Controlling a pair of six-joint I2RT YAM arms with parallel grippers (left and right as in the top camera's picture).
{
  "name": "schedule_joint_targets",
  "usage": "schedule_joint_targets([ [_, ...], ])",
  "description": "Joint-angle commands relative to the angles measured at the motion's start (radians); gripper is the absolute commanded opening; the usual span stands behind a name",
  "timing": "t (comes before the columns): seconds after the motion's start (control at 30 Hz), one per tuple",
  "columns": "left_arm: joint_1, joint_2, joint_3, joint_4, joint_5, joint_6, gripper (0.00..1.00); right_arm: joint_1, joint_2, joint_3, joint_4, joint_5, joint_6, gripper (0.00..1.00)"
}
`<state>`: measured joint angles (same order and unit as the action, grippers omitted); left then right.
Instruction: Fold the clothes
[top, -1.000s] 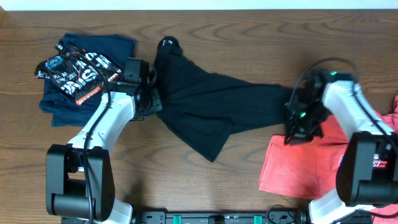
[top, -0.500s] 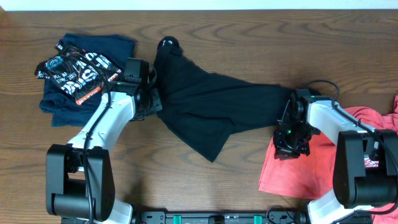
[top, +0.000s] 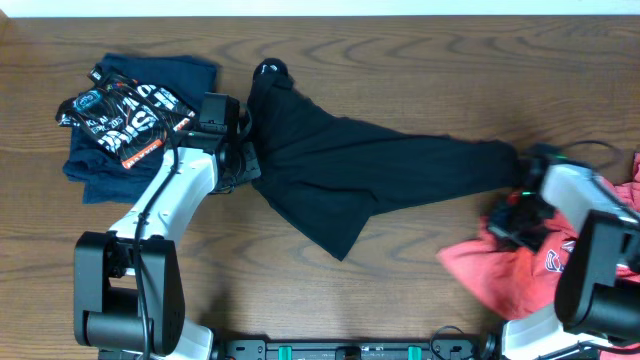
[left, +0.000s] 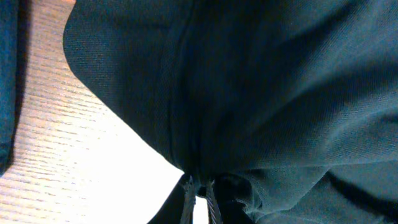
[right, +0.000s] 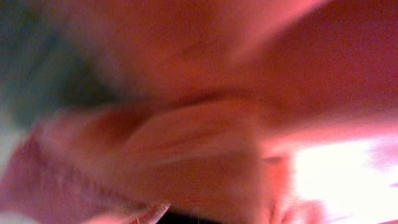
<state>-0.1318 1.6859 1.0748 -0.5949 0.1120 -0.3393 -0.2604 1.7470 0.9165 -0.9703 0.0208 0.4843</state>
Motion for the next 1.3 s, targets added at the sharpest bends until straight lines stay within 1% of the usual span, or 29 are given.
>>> schedule_joint_targets([
  [0.0,0.002,0.001,0.006,-0.003,-0.015,0.005,0.11,-0.142,0.026,0.06,0.013,0.223,0.039,0.01],
  [0.2,0.002,0.001,0.006,-0.003,-0.015,0.005,0.11,-0.349,0.026,0.207,0.032,0.259,0.039,0.01],
  [0.4,0.002,0.001,0.006,-0.004,-0.015,0.005,0.11,-0.501,0.026,0.304,0.042,0.412,0.039,0.01],
  [0.43,0.002,0.001,0.006,-0.004,-0.016,0.005,0.11,-0.537,0.026,0.319,0.042,0.41,0.039,0.01],
  [0.5,0.002,0.001,0.006,-0.003,-0.015,0.005,0.11,-0.571,0.026,0.335,0.041,0.279,0.017,0.01],
  [0.57,0.002,0.001,0.006,-0.003,-0.015,0.005,0.11,-0.59,0.026,0.345,0.054,0.023,-0.069,0.01],
  [0.63,0.002,0.001,0.006,-0.003,-0.016,0.005,0.11,-0.584,0.026,0.346,0.037,-0.222,-0.23,0.01],
  [0.7,0.002,0.001,0.006,-0.003,-0.016,0.005,0.11,-0.562,0.026,0.343,-0.015,-0.338,-0.328,0.01],
  [0.8,0.002,0.001,0.006,-0.003,-0.015,0.005,0.11,-0.5,0.026,0.323,-0.055,-0.328,-0.38,0.01],
  [0.97,0.002,0.001,0.006,-0.003,-0.016,0.005,0.12,-0.396,0.026,0.247,-0.028,-0.207,-0.381,0.01],
  [1.17,0.002,0.001,0.006,-0.003,-0.016,0.005,0.11,-0.328,0.026,0.09,0.134,-0.174,-0.381,0.01],
  [1.27,0.002,0.001,0.006,-0.003,-0.015,0.005,0.12,-0.331,0.026,0.014,0.225,-0.089,-0.362,0.01],
])
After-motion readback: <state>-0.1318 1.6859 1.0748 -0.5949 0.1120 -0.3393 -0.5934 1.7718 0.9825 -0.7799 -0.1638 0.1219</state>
